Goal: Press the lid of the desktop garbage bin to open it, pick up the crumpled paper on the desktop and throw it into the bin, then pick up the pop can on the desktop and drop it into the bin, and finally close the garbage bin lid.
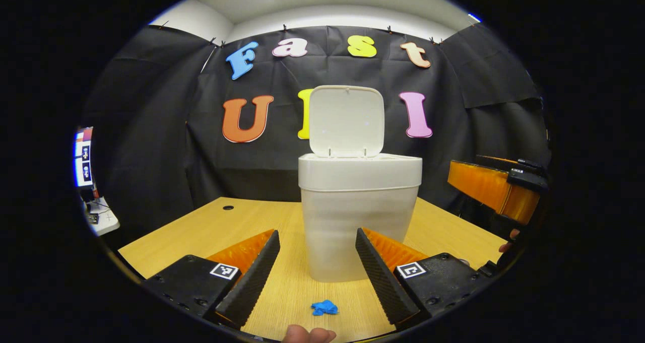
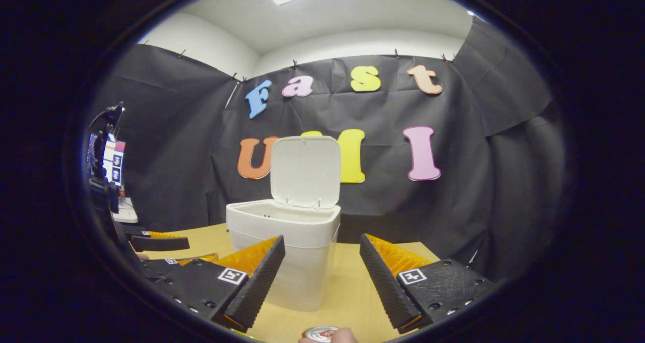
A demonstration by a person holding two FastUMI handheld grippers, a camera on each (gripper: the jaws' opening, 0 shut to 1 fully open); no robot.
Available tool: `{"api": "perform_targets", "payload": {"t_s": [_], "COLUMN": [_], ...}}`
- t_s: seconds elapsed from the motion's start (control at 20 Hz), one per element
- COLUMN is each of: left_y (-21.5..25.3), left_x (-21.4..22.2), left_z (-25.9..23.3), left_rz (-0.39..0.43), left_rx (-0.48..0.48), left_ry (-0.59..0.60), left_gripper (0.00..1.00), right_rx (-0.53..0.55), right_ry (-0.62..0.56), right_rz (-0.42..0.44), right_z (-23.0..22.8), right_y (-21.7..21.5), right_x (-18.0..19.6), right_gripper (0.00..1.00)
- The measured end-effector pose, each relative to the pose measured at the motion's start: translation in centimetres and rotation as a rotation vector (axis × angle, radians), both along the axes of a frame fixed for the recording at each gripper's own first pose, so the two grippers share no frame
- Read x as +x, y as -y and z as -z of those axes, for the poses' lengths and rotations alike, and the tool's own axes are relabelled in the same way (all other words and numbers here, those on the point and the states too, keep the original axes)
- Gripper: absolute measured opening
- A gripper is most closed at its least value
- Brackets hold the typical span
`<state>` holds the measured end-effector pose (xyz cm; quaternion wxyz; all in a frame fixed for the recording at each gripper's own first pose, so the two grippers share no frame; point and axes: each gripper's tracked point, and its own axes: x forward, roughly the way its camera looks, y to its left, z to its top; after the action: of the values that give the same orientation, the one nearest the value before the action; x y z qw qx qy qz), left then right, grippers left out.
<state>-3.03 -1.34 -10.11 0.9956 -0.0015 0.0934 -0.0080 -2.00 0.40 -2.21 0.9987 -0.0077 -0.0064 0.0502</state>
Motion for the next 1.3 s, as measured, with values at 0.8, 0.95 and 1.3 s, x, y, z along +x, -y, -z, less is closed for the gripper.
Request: {"api": "perform_targets", "payload": {"t_s": [0.8,0.95,1.3], "left_y": [1.2,1.2,0.5], "left_x": [-2.4,-2.6,-2.6], "left_z": [14.1,16.0,17.7], "left_rz": [-0.003,-0.001,-0.034], "left_rx": [-0.014,-0.008,-0.021], "left_ry": [-0.314,-0.359,-0.409], "left_gripper": [0.98,0.98,0.81], "right_rx": [0.023,0.02,0.0], "right_ry": [-0.091,-0.107,-0.122], "right_rz": [0.04,0.044,0.057], "right_z": [7.2,8.1,9.3], "right_y": [4.1,4.4,4.8], "right_x": [-2.2,-2.3,-2.4], "right_gripper": [0.94,0.94,0.93]}}
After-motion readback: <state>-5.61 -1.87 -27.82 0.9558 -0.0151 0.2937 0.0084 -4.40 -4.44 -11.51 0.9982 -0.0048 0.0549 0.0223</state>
